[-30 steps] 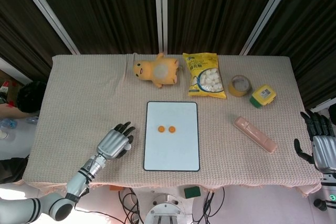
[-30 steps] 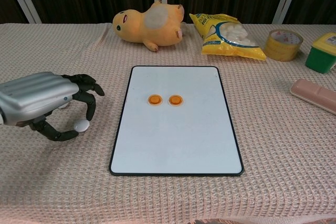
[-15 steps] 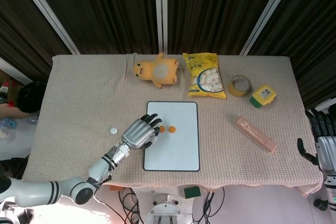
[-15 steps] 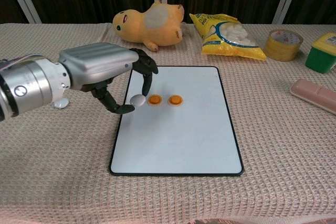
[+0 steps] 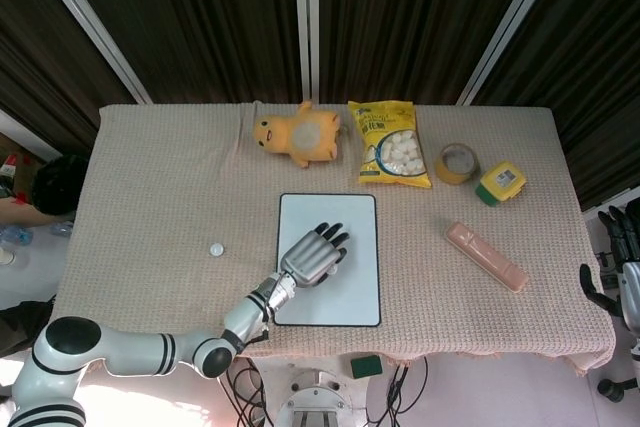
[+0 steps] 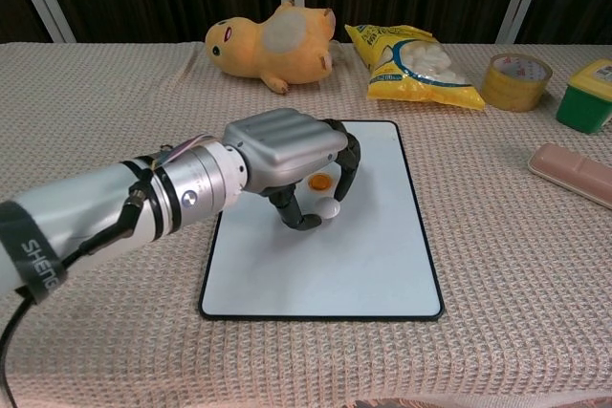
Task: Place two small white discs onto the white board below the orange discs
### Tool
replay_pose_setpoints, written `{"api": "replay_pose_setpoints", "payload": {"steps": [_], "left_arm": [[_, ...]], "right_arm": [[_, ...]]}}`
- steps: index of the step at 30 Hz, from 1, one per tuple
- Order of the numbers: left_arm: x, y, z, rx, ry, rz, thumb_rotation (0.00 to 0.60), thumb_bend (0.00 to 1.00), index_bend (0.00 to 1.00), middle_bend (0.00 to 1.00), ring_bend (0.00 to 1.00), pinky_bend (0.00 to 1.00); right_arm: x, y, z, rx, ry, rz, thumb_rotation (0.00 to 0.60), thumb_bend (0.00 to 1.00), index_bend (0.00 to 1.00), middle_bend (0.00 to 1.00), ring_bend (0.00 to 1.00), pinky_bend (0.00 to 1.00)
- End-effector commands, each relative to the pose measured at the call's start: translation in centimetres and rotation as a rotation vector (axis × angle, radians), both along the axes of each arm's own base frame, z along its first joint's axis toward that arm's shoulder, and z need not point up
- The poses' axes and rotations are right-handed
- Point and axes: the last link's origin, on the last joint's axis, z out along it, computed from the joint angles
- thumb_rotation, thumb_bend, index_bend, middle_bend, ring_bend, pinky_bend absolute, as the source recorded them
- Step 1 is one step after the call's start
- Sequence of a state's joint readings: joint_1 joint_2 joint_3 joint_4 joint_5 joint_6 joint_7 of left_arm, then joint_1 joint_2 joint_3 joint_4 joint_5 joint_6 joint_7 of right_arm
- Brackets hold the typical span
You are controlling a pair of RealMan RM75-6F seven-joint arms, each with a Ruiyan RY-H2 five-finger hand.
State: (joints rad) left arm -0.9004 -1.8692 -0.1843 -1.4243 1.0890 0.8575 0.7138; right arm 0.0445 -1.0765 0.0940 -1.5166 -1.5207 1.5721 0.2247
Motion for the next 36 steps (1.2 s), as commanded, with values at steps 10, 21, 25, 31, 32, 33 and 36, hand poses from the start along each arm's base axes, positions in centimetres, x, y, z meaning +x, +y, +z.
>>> {"api": "replay_pose_setpoints", "payload": {"steps": [10,21,25,31,32,33,36], "left_arm": [[-0.3,0.9,0.0,0.022,0.02,0.017,0.6,0.29,0.52,0.18,0.08,0.18],[-0.9,0.6,0.1,-0.005,0.044,0.02,0.6,0.29,0.49,0.17,0.07,0.18],[-1.0,0.5,0.4,-0.004,0.043,0.017,0.6,0.29,0.45,0.17,0.07,0.18],[-1.0,0.1,0.9,-0.01,0.031,0.012,0.6,0.29,0.4,0.16,0.07,0.18],[-1.0,0.1,1.0,-0.01,0.028,0.013,0.6,0.29,0.39,0.16,0.07,0.18],[-1.0,0.1,1.0,-0.01,0.026,0.014,0.6,0.29,0.38,0.16,0.07,0.18],[-1.1,0.1,1.2,-0.007,0.027,0.013,0.6,0.29,0.32,0.16,0.07,0.18]], "right_arm": [[-0.3,-0.1,0.0,0.001,-0.003,-0.006,0.6,0.47,0.0,0.0,0.0,0.0],[-0.2,-0.2,-0.2,0.003,-0.002,-0.01,0.6,0.47,0.0,0.0,0.0,0.0],[-0.1,-0.2,-0.2,0.002,-0.003,-0.011,0.6,0.47,0.0,0.0,0.0,0.0],[0.0,-0.2,-0.2,0.003,-0.003,-0.009,0.6,0.47,0.0,0.0,0.0,0.0],[0.0,-0.2,-0.3,0.004,-0.003,-0.008,0.6,0.47,0.0,0.0,0.0,0.0],[0.0,-0.2,-0.3,0.005,-0.003,-0.008,0.6,0.47,0.0,0.0,0.0,0.0],[0.0,-0.2,-0.3,0.005,-0.001,-0.007,0.6,0.47,0.0,0.0,0.0,0.0]]}}
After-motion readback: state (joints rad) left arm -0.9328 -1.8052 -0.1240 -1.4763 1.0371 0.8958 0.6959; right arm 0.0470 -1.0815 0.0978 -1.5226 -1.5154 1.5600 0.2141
